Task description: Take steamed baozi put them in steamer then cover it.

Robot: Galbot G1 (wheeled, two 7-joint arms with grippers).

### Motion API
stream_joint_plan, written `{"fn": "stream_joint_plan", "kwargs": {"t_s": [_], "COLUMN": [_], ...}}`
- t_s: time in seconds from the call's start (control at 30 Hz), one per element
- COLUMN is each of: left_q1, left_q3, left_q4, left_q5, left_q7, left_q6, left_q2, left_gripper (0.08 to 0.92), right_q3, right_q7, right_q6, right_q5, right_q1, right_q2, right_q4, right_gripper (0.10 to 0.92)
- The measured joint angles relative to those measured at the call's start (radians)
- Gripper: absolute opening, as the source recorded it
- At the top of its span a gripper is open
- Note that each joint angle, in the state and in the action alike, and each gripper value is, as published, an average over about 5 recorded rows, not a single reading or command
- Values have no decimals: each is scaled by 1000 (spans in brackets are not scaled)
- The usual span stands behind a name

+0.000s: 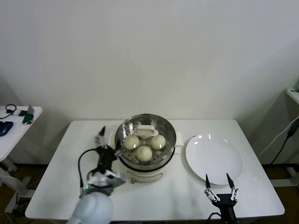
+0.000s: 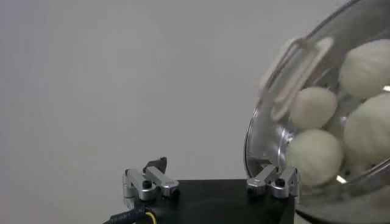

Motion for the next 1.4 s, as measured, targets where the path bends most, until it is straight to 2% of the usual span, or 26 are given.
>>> {"fn": "stream_joint_plan", "kwargs": {"t_s": [0.13,0.33,0.53,0.7,1.0,1.4], "left_q1": [77,189,279,321,365,399], "left_q3": [-171,-358,-437,-455,-467,-476], "left_q4": [6,81,186,277,400,449], "left_q5": [-269,-643,-880,-978,-1052,-1075], "left_q7": [-13,15,61,86,110,119], "left_q6": [-154,-488,-780,-949,-1085,-1138], "left_q2": [4,14,2,-21,-45,-59], "left_gripper": [823,823,823,823,823,823], "right_q3": [-1,0,4,9,4,3], "right_q7": [-2,-18,-41,-53,-63,-68], "right_q6": [-5,2,20,31,45,51], "right_q5": [10,45,91,121,154,168], "right_q1": [7,12,20,26,41,44], "right_q2": [-1,-11,-24,-28,-28,-31], "right_q4": [1,-14,-37,-56,-87,-94], "right_gripper": [823,823,823,823,823,823]}}
